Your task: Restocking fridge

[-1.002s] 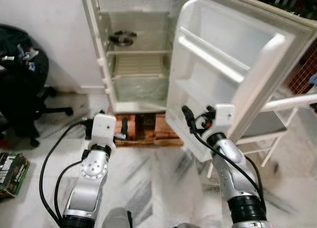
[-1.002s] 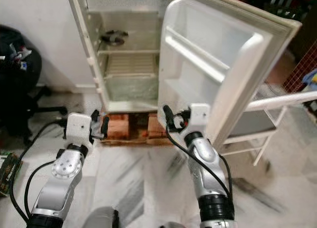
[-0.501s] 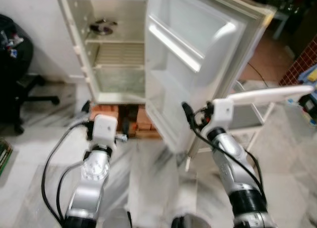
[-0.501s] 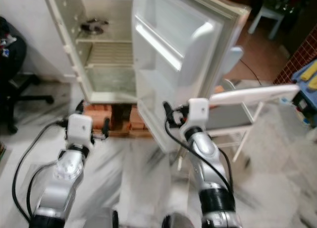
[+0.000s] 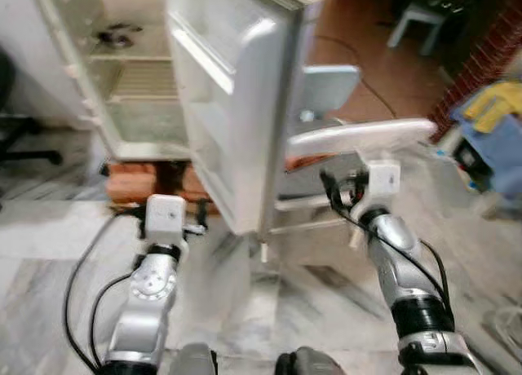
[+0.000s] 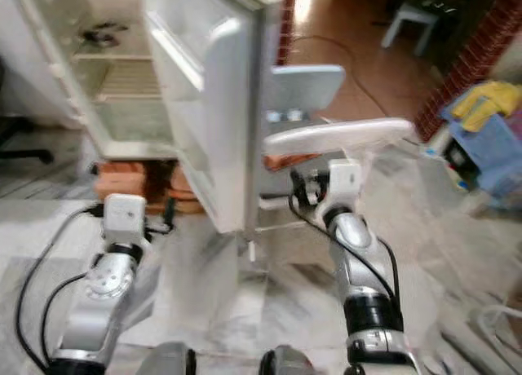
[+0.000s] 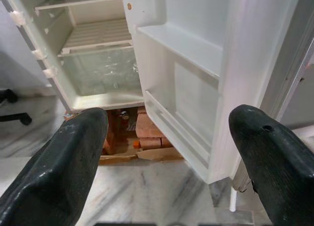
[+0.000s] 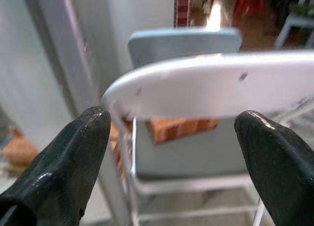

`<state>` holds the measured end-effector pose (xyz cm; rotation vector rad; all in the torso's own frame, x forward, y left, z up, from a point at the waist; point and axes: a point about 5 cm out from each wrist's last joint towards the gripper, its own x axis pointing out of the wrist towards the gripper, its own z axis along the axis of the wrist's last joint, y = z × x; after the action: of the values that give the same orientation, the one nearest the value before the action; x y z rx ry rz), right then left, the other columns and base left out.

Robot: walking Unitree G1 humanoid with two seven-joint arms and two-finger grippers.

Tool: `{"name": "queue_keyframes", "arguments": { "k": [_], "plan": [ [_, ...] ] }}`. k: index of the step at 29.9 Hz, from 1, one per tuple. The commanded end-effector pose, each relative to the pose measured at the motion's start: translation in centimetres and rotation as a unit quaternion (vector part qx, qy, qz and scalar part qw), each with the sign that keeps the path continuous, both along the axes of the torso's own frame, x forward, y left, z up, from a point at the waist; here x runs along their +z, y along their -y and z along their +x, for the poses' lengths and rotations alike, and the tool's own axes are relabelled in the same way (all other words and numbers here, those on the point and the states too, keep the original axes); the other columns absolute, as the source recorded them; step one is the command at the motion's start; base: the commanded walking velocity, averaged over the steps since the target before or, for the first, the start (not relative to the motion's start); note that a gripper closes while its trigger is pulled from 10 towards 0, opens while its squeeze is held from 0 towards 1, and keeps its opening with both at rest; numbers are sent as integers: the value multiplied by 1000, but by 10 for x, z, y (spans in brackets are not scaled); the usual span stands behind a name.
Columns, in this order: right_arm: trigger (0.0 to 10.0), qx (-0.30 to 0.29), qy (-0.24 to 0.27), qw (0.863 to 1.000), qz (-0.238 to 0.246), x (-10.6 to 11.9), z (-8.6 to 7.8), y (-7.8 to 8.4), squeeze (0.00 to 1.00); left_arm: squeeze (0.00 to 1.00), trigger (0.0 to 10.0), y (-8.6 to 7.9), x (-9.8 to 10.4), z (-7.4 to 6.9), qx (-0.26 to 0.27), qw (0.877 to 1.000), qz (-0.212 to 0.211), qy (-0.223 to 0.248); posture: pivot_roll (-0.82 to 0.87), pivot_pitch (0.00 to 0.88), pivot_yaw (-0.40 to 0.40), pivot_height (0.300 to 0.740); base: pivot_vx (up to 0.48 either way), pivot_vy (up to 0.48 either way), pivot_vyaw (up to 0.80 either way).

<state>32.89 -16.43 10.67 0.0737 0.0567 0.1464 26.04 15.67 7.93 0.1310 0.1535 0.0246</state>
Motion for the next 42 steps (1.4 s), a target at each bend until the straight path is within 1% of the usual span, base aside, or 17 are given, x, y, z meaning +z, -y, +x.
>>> {"name": "queue_keyframes", "arguments": {
  "k": [1, 4, 7, 14, 17, 19, 24, 25, 30, 32, 33, 34, 35, 37, 38, 41, 42],
  "plan": [
    [10000, 2, 6, 1000, 9, 2, 3, -5, 0, 0, 10000, -7, -1, 0, 11, 1000, 4, -4, 143, 108, -18, 740, 0, 0, 0],
    [10000, -4, 16, 1000, 2, 4, 3, -4, 0, 0, 10000, -6, -1, -1, 11, 1000, 3, -2, 144, 105, -19, 740, 0, 0, 533],
    [10000, 0, 21, 1000, 5, 4, 2, -10, 0, 0, 10000, -4, -1, -2, 7, 1000, -2, -3, 143, 110, -20, 740, 0, 0, 794],
    [10000, -14, 30, 999, 14, 4, 1, -14, 0, 0, 10000, -3, 2, -1, -1, 1000, -6, 7, 144, 117, -17, 740, 407, 0, 794],
    [10000, -37, 33, 999, -3, 5, 1, -10, 0, 0, 10000, -4, 1, 0, 5, 1000, -3, 0, 139, 118, -19, 740, 356, 0, 0],
    [10000, -57, 33, 998, -7, 5, 2, -4, 0, 0, 10000, -3, 0, -1, 3, 1000, -4, 0, 137, 117, -19, 740, 321, 0, 0],
    [10000, -84, 39, 996, -11, 9, 2, 4, 0, 0, 10000, 0, 0, -1, -3, 1000, -8, 0, 138, 115, -22, 740, 320, 0, 0],
    [10000, -102, 42, 994, -14, 10, 1, 8, 0, 0, 10000, 1, -1, -1, -2, 1000, -12, -3, 137, 114, -21, 740, 0, 0, 0],
    [10000, -103, 42, 994, -10, 10, 0, 10, 0, 0, 10000, 2, -3, -2, -2, 1000, -12, -14, 134, 110, -16, 740, 0, 0, 0],
    [10000, -88, 46, 995, -3, 12, 3, 8, 0, 0, 10000, 2, -5, -2, -5, 1000, -12, -19, 136, 109, -16, 740, 0, 0, 0],
    [10000, -65, 55, 996, 1, 17, 8, 7, 0, 0, 10000, 3, -5, -2, -7, 1000, -12, -21, 137, 106, -17, 740, 0, 0, 0],
    [10000, -59, 59, 997, -1, 20, 10, 7, 0, 0, 10000, 3, -5, -1, -8, 1000, -12, -21, 137, 106, -17, 740, 0, 0, 0],
    [10000, -57, 63, 996, -3, 22, 12, 8, 0, 0, 10000, 3, -5, -1, -8, 1000, -12, -21, 138, 105, -18, 740, 0, 0, 0],
    [10000, -50, 71, 996, -3, 31, 20, 12, 0, 0, 10000, 4, -6, -1, -9, 1000, -9, -24, 142, 101, -20, 740, 0, 0, 0],
    [10000, -50, 71, 996, -3, 31, 20, 12, 0, 0, 10000, 4, -6, -1, -9, 1000, -9, -24, 142, 101, -20, 740, 0, 0, 0],
    [10000, -56, 82, 995, -4, 42, 31, 14, 0, 0, 10000, 3, -7, -1, -9, 1000, -7, -26, 147, 101, -22, 740, 0, 0, 0],
    [10000, -56, 82, 995, -4, 42, 31, 14, 0, 0, 10000, 3, -7, -1, -9, 1000, -7, -26, 147, 101, -22, 740, 0, 0, 0]
  ]
}}
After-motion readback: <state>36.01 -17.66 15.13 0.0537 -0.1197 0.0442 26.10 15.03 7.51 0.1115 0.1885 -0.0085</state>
